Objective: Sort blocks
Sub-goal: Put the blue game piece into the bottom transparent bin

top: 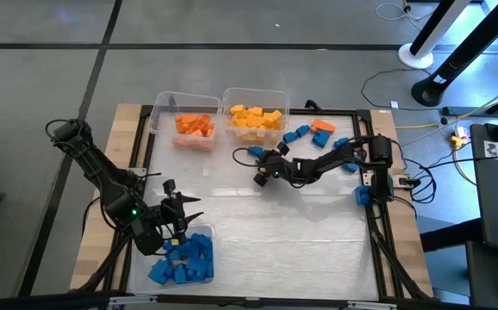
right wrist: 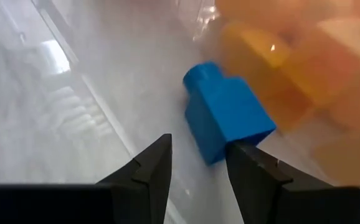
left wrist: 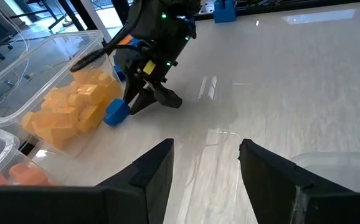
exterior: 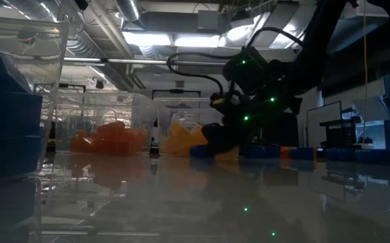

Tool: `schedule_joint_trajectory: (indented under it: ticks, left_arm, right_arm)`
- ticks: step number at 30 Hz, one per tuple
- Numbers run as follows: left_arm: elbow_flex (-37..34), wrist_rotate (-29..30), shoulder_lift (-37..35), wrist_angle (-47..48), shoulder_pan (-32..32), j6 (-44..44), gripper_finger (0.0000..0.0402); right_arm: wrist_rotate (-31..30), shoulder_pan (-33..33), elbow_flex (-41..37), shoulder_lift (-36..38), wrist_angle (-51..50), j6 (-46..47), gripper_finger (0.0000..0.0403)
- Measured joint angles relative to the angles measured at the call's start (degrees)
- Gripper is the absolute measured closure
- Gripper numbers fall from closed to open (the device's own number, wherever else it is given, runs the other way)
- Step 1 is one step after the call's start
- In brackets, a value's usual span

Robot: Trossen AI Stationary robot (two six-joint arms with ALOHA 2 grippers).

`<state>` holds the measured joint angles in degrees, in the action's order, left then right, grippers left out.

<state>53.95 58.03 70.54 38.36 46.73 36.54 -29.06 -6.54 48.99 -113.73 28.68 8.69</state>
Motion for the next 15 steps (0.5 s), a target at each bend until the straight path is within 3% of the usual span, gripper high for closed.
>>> schedule_joint_trajectory:
  ticks: [10, 15]
  left_arm:
    - [0.0, 0.0, 0.0, 0.0, 0.0, 0.1, 0.0233]
    - [0.0, 0.0, 0.0, 0.0, 0.0, 0.1, 0.0233]
  right_arm:
    - [7.6, -3.4, 0.1, -4.2, 9.2, -2.5, 0.0254]
    - [7.2, -3.2, 0.2, -4.5, 9.6, -3.0, 0.0296]
